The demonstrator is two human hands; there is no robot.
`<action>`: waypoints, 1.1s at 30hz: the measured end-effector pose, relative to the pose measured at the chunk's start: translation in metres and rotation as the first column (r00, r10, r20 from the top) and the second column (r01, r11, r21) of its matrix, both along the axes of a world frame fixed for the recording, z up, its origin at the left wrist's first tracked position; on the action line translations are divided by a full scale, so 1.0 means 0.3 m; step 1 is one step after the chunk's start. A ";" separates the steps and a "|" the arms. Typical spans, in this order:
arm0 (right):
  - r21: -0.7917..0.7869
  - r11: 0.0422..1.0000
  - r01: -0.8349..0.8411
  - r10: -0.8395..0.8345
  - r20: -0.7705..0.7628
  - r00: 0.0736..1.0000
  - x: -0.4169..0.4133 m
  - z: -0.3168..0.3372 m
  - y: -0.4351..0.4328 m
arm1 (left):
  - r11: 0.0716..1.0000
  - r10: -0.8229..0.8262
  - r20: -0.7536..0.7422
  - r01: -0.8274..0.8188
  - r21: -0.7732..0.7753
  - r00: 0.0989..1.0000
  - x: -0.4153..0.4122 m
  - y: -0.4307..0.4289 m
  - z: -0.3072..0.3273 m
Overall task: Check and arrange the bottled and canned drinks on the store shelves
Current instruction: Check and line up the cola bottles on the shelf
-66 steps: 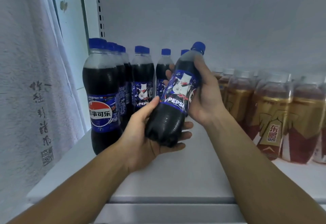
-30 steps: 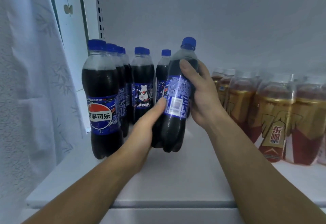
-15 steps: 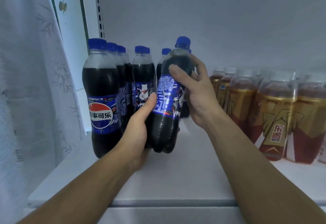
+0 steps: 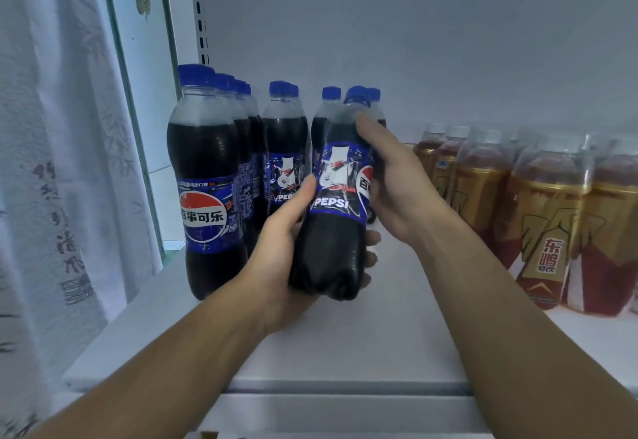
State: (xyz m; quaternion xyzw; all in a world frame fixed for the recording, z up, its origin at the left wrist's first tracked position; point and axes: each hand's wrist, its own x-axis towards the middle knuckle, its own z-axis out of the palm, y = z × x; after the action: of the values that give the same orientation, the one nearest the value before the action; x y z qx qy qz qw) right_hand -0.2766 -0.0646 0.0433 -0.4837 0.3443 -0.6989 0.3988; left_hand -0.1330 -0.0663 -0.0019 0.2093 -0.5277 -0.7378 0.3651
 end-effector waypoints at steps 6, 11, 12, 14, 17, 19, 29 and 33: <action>-0.115 0.973 0.199 -0.213 -0.127 0.969 -0.012 -0.007 0.001 | 0.955 0.262 -0.011 -0.261 -0.144 0.965 -0.061 0.001 0.009; 0.067 0.989 0.130 -0.115 -0.191 0.975 -0.017 -0.017 -0.013 | 0.994 0.102 -0.034 -0.100 0.049 0.994 -0.014 0.003 0.007; 0.094 0.987 0.133 -0.113 -0.197 0.974 -0.018 -0.015 -0.012 | 0.994 0.068 -0.069 -0.062 0.087 0.995 -0.006 -0.003 0.005; 0.116 0.985 0.125 -0.101 -0.190 0.977 -0.023 -0.012 -0.007 | 0.995 0.013 -0.108 -0.002 0.099 0.994 -0.006 -0.019 0.000; 0.134 0.988 0.078 -0.062 -0.116 0.991 -0.035 -0.007 0.008 | 0.993 -0.067 -0.105 0.076 0.092 0.992 0.000 -0.006 0.002; 0.181 0.983 0.033 -0.029 -0.029 0.999 -0.037 0.004 0.022 | 0.980 -0.127 -0.163 0.150 0.131 0.978 0.010 -0.003 0.006; 0.236 0.972 -0.019 -0.035 0.223 0.974 -0.033 0.012 0.009 | 0.917 -0.321 -0.394 0.387 0.099 0.861 0.029 -0.036 0.005; 0.142 0.984 -0.109 0.073 0.237 0.969 -0.042 0.006 0.018 | 0.982 -0.190 -0.109 0.186 -0.044 0.976 0.009 -0.011 -0.002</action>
State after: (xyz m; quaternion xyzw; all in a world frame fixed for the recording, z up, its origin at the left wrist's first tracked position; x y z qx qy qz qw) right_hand -0.2892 -0.0592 0.0450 -0.3825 0.3260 -0.7024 0.5040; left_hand -0.1304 -0.0697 -0.0026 0.1103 -0.5360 -0.7708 0.3263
